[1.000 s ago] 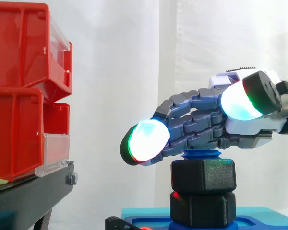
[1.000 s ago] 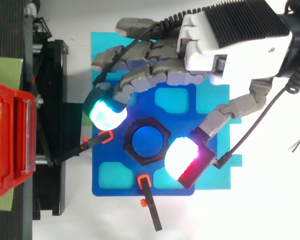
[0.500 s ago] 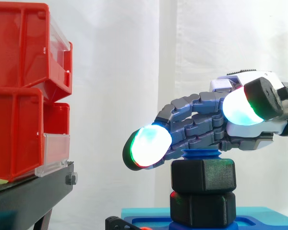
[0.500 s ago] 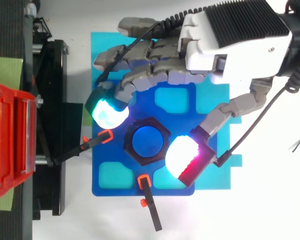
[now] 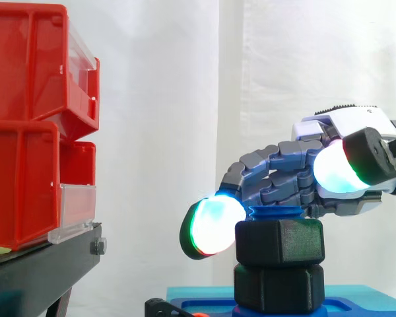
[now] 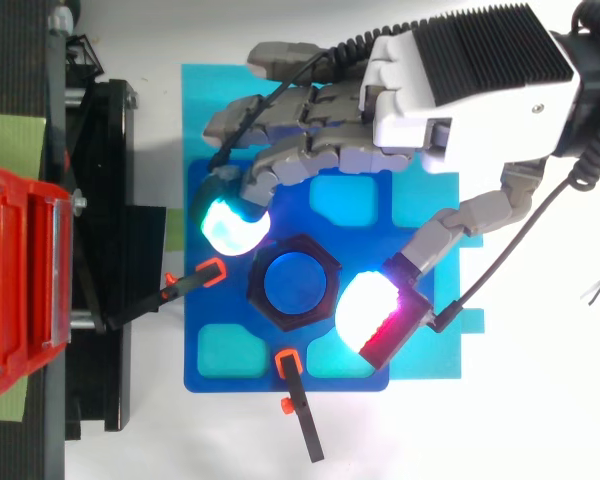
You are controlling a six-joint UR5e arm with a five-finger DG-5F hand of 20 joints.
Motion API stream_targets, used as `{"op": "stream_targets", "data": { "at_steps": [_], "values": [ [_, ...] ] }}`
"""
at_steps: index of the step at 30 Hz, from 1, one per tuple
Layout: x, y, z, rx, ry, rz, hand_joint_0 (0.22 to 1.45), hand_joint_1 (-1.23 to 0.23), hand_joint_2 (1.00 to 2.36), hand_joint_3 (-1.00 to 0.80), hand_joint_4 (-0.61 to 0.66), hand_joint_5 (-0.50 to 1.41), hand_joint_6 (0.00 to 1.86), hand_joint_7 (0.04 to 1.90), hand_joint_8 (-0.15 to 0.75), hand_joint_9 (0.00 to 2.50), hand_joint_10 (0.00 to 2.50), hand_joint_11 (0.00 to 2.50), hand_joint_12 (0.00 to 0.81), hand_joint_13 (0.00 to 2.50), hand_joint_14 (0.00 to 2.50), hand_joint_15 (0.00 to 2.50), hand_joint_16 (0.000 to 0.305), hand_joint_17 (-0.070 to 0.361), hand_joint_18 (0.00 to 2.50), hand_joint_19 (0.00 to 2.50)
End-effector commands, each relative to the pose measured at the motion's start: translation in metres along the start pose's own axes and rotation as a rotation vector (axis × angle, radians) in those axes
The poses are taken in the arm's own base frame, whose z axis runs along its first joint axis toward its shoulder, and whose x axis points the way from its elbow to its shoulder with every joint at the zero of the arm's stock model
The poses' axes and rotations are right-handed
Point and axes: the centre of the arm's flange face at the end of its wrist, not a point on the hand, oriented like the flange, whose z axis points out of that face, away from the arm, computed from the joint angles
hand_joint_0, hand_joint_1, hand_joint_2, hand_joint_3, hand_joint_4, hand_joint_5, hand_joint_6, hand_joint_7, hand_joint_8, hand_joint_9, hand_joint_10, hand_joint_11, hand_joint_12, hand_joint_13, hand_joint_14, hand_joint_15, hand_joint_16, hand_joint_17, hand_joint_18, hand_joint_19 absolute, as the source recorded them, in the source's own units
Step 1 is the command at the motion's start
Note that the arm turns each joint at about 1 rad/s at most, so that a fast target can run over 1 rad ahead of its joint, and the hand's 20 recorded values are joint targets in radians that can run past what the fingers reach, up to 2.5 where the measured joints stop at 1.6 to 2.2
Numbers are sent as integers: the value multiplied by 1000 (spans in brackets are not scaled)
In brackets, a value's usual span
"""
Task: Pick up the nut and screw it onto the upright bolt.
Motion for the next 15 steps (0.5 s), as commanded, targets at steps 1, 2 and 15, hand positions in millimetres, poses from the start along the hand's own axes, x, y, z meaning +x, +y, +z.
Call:
{"op": "stream_targets", "data": {
  "at_steps": [1,2,15],
  "values": [
    [1,0,-1,6,5,-1,405,-494,1000,-500,173,-216,501,680,269,231,0,0,399,55,0,0,63,143,0,0],
    [1,0,-1,6,5,-1,407,-493,1000,-500,177,-213,501,683,272,261,0,0,399,62,0,0,63,141,0,0],
    [1,-2,-2,15,13,1,439,-514,1000,-500,287,-106,504,997,285,487,0,0,382,210,0,0,56,127,0,0]
  ]
}}
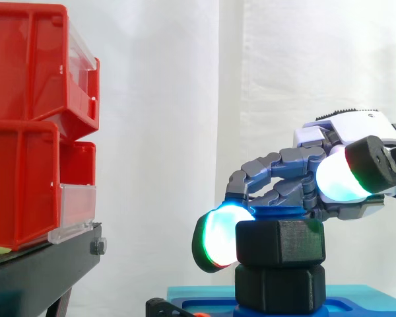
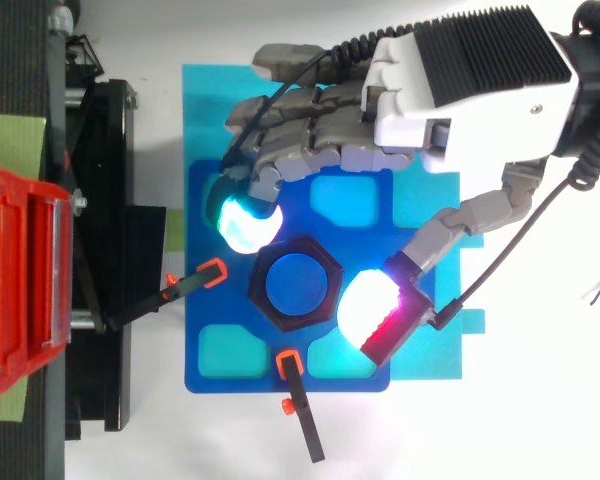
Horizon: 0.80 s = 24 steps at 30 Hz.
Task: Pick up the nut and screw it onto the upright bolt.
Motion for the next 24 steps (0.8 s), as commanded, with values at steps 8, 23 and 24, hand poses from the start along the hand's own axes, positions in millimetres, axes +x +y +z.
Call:
{"op": "stream_targets", "data": {
  "at_steps": [8,23,24],
  "values": [
    [-1,0,0,-1,-3,-1,448,-512,1000,-500,290,-77,504,1048,295,614,0,0,378,301,0,0,54,122,0,0],
    [-1,-1,-1,2,-2,0,469,-513,1000,-500,246,0,505,1150,281,969,0,0,355,490,0,0,48,108,144,25],
    [-1,-1,-1,2,-2,0,470,-513,1000,-500,247,1,505,1153,281,969,0,0,354,492,0,0,48,108,145,20]
  ]
}}
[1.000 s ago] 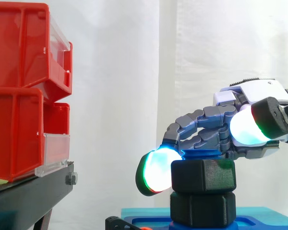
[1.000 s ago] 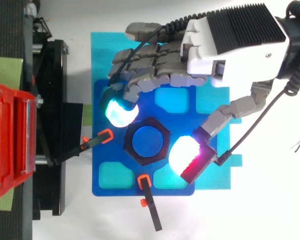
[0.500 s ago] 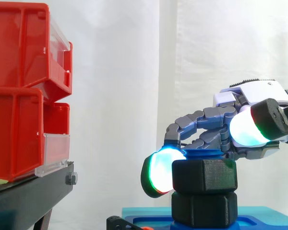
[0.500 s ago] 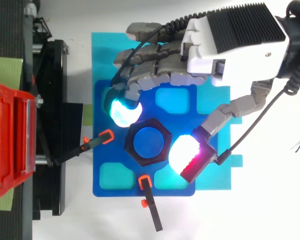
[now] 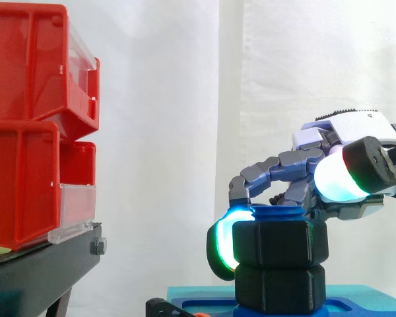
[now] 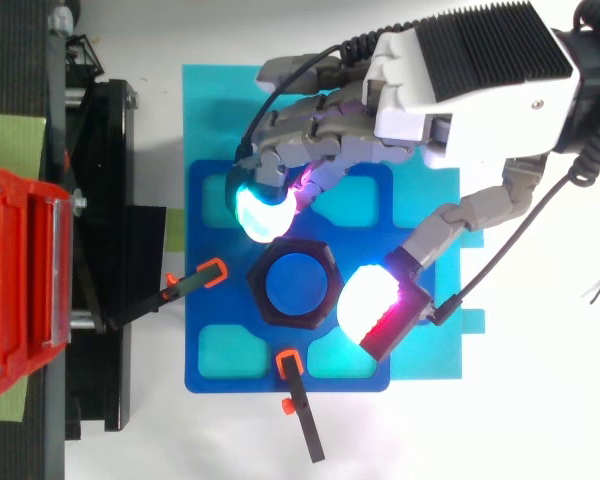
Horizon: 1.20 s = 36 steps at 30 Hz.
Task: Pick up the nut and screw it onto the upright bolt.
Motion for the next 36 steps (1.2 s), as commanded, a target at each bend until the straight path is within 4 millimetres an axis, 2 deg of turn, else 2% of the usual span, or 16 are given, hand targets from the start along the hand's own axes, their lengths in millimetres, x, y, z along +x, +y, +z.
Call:
{"op": "stream_targets", "data": {
  "at_steps": [1,22,36],
  "values": [
    [0,-1,0,2,0,0,471,-513,1000,-500,237,5,505,1151,283,991,0,0,351,513,0,0,47,106,170,33],
    [1,-1,-1,7,6,2,488,-515,1000,-500,131,77,505,1253,216,1367,0,0,306,726,0,0,41,92,439,104],
    [1,-2,-2,13,13,2,495,-528,1000,-500,65,111,503,1342,127,1688,0,50,244,958,0,0,32,73,786,255]
  ]
}}
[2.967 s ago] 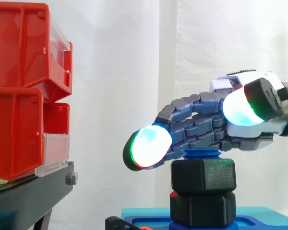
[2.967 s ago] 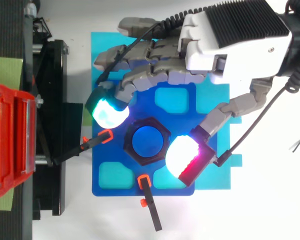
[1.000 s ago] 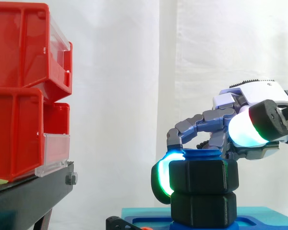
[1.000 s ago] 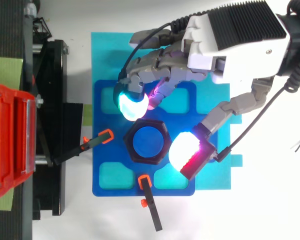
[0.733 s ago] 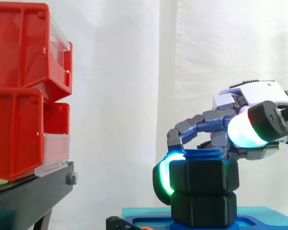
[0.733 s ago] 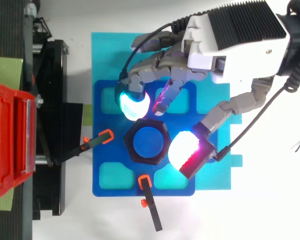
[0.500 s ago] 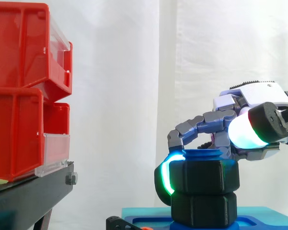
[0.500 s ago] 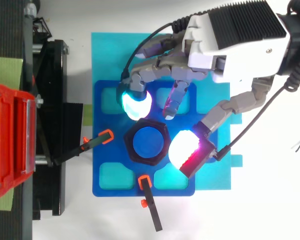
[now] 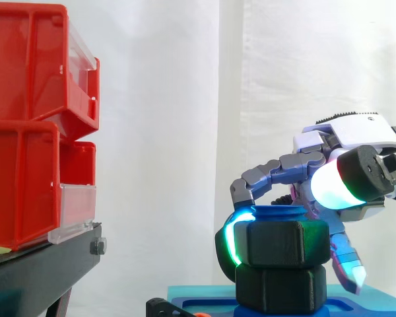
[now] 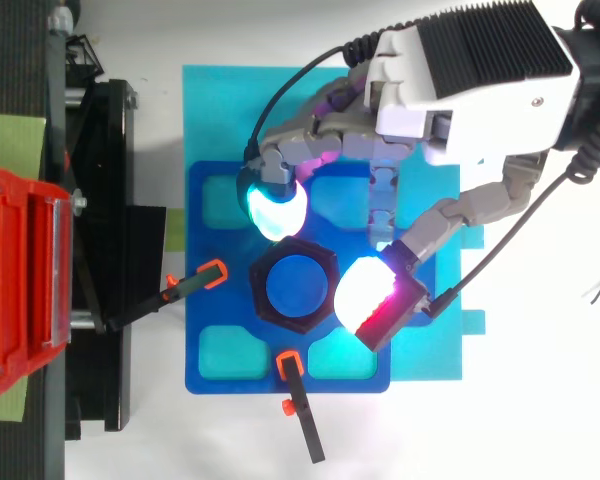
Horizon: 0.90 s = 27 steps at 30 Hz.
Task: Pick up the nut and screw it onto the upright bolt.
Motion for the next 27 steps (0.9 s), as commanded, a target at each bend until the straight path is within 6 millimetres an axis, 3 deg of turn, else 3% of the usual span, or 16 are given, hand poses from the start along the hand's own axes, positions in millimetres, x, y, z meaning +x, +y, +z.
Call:
{"op": "stream_targets", "data": {
  "at_steps": [1,6,9,11,17,27],
  "values": [
    [1,0,-1,4,6,1,496,-528,1000,-500,67,112,503,1350,128,1719,0,47,235,987,0,2,32,72,823,262],
    [1,0,-1,7,8,-3,492,-531,1000,-500,64,114,503,1377,137,1784,2,63,217,1040,0,7,31,70,891,272],
    [1,-1,-1,7,8,-1,481,-518,1000,-500,49,96,504,1341,161,1691,0,52,236,978,0,0,35,78,805,248],
    [0,-1,-1,8,7,-1,469,-501,1000,-500,128,47,505,1207,220,1526,1,55,281,871,0,15,40,90,663,222],
    [-2,-3,-3,8,5,0,453,-490,1000,-500,254,-45,504,925,284,1331,4,54,326,794,0,39,47,105,609,221],
    [-14,-4,-3,-6,-7,-1,442,-502,1000,-500,221,-115,503,779,292,1177,0,49,350,712,0,28,51,116,529,207]
  ]
}}
